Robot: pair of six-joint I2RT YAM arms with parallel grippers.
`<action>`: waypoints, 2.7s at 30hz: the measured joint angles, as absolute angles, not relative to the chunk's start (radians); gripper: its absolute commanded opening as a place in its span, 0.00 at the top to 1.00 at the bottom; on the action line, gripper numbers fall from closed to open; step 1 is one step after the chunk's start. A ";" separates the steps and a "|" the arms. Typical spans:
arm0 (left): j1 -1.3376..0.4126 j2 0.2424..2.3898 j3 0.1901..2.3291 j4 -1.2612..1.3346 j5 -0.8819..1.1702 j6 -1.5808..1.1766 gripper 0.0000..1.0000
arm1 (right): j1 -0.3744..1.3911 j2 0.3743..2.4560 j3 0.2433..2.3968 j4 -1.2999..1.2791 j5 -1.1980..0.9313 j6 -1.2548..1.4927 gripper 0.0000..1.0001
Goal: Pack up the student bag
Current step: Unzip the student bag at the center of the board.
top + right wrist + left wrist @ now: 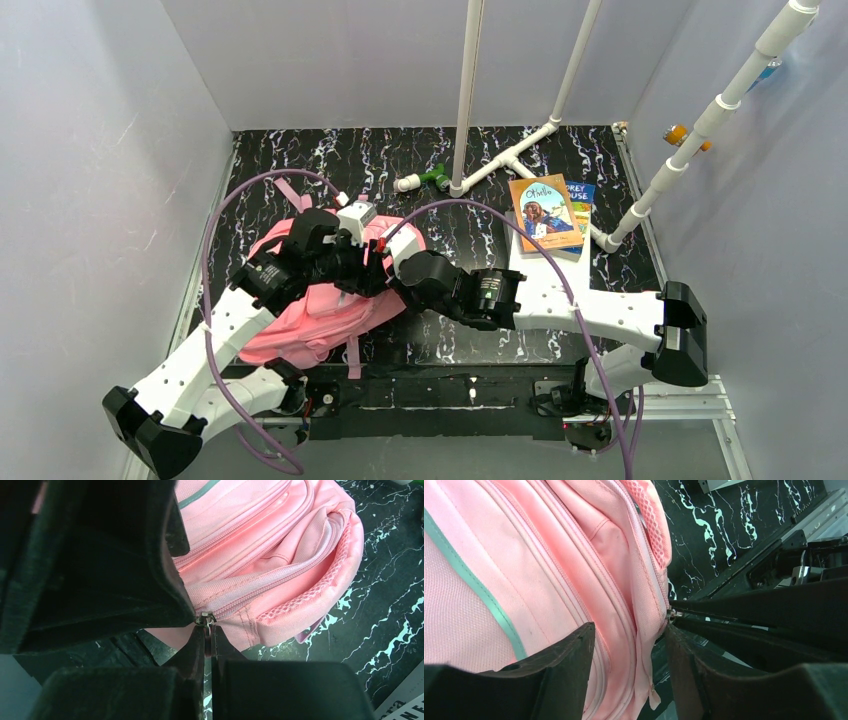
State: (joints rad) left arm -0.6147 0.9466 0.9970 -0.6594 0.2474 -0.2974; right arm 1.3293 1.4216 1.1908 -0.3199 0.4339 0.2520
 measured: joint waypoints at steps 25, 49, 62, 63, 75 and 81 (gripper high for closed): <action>-0.628 0.724 0.858 -0.509 0.362 -0.077 1.00 | 1.200 1.434 1.409 -0.599 0.211 0.066 0.99; -0.772 0.705 0.797 -0.533 0.136 -0.181 0.26 | 0.928 1.588 1.409 -0.753 -0.066 -0.085 0.99; -0.908 0.825 0.825 -0.439 -0.124 -0.218 0.08 | 0.925 1.465 1.374 -0.632 -0.235 0.160 0.99; -0.910 0.821 0.825 -0.432 -0.126 -0.223 0.06 | 0.925 1.465 1.374 -0.631 -0.237 0.168 0.99; -0.916 0.841 0.871 -0.395 -0.067 -0.379 0.13 | 0.936 1.465 1.374 -0.625 -0.242 0.189 0.99; -0.918 0.890 0.882 -0.390 -0.044 -0.398 0.45 | 0.943 1.465 1.374 -0.626 -0.239 0.189 0.99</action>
State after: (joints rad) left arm -0.9184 0.8898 0.8818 -0.3904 -0.0441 -0.3981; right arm 0.9432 1.4647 1.3739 -0.6258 -0.2394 0.1886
